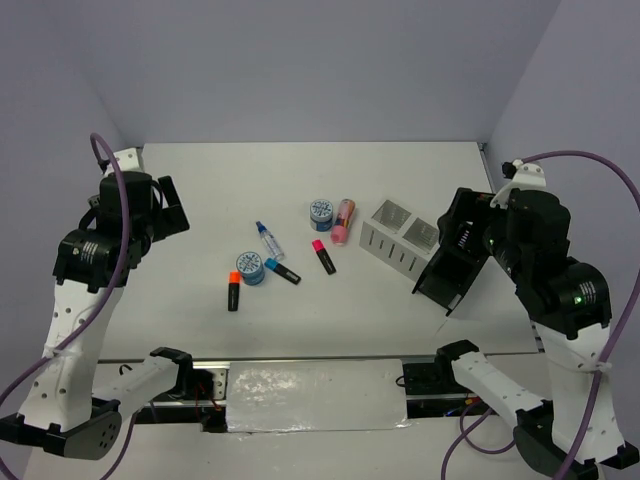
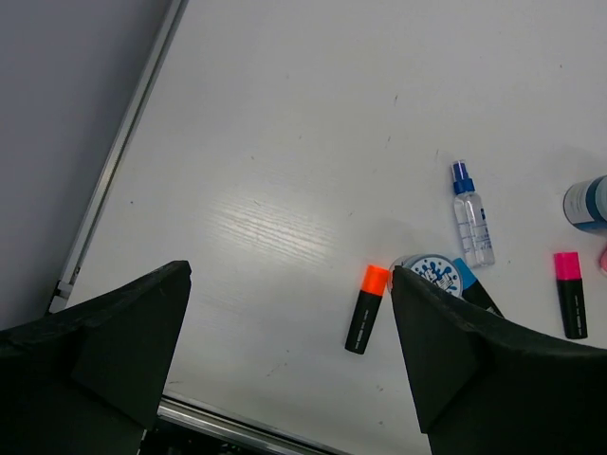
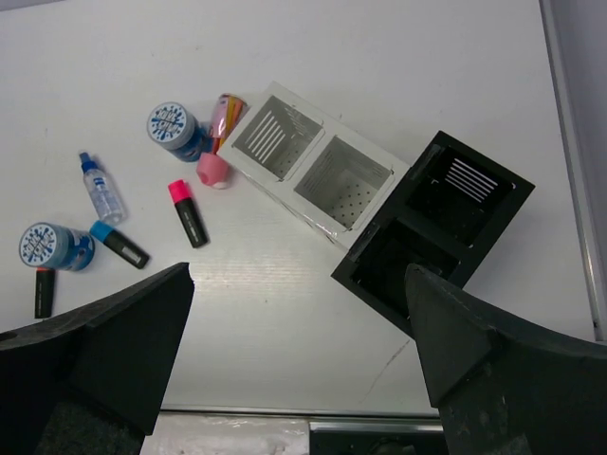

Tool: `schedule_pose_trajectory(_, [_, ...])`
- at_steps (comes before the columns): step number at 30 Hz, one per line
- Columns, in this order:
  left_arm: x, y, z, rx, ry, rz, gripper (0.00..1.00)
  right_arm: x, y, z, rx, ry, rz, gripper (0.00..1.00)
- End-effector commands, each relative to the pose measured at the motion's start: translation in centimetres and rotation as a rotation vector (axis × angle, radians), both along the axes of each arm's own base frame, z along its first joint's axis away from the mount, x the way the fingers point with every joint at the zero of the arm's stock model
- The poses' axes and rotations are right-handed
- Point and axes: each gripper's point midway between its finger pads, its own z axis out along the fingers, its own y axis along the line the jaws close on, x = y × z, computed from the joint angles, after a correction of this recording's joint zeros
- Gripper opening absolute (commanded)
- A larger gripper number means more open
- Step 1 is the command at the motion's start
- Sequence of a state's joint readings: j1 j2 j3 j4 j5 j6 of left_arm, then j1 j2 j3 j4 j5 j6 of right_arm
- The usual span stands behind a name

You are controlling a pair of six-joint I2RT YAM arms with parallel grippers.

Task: Sort the stationery into containers
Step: Pick up the stationery from the center of the board.

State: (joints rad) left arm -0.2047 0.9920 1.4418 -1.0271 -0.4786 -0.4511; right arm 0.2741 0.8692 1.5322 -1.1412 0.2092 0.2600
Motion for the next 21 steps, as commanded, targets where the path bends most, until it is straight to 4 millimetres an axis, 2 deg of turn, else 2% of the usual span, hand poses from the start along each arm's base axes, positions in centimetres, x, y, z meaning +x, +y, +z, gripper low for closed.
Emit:
schedule_pose_trajectory(1, [-0.3, 0.6, 0.6, 0.010, -0.031, 0.034, 0.99, -0.2, -0.1, 1.6, 0.017, -0.055, -0.001, 1.00])
schedule_pose_trajectory(6, [-0.9, 1.4, -0.2, 0.020, -0.003, 0.093, 0.99, 0.5, 1.1, 1.3, 0.028, -0.049, 0.060, 1.00])
schedule_pose_trajectory(7, [-1.2, 1.5, -0.4, 0.020, 0.007, 0.098, 0.99, 0.6, 2.2, 0.6, 0.052, -0.031, 0.107, 1.00])
schedule_pose_trajectory(8, [-1.2, 1.5, -0.6, 0.019, 0.011, 0.104, 0.99, 1.2, 3.2, 0.9, 0.089, -0.051, 0.141, 1.00])
schedule_pose_trajectory(9, [-1.3, 1.5, -0.9, 0.012, 0.017, 0.111, 0.99, 1.7, 4.2, -0.4, 0.117, -0.021, 0.176, 1.00])
schedule_pose_trajectory(10, [-1.3, 1.5, -1.2, 0.007, 0.022, 0.116, 0.99, 1.5, 6.4, -0.7, 0.177, -0.002, 0.264, 1.00])
schedule_pose_trajectory(11, [-1.4, 1.5, -1.4, 0.004, 0.030, 0.120, 0.99, 2.4, 8.2, -1.0, 0.233, 0.011, 0.289, 1.00])
schedule_pose_trajectory(12, [-1.5, 1.4, -1.7, -0.009, 0.034, 0.132, 0.99, 2.6, 9.8, -1.9, 0.244, 0.039, 0.325, 1.00])
schedule_pose_trajectory(13, [-1.5, 1.4, -1.9, -0.014, 0.042, 0.136, 0.99, 2.8, 11.3, -2.2, 0.241, 0.046, 0.348, 1.00])
schedule_pose_trajectory(14, [-1.7, 1.4, -2.3, -0.016, 0.061, 0.144, 0.99, 3.2, 14.5, -3.2, 0.209, 0.066, 0.395, 1.00])
schedule_pose_trajectory(17, [-2.0, 1.5, -2.6, -0.037, 0.083, 0.178, 0.99, 3.8, 19.8, -4.6, 0.170, 0.099, 0.468, 1.00])
schedule_pose_trajectory(18, [-2.1, 1.4, -2.3, -0.055, 0.076, 0.192, 0.99, 3.9, 23.5, -6.4, 0.141, 0.134, 0.531, 1.00])
schedule_pose_trajectory(19, [-2.2, 1.5, -2.2, -0.060, 0.078, 0.207, 0.99, 4.2, 25.4, -6.4, 0.131, 0.129, 0.554, 1.00])
schedule_pose_trajectory(20, [-2.2, 1.7, -2.0, -0.063, 0.077, 0.219, 0.99, 5.2, 27.9, -9.2, 0.072, 0.171, 0.571, 1.00])
schedule_pose_trajectory(21, [-2.5, 1.7, -2.0, -0.070, 0.084, 0.232, 0.99, 4.9, 30.3, -8.6, 0.059, 0.152, 0.608, 1.00])
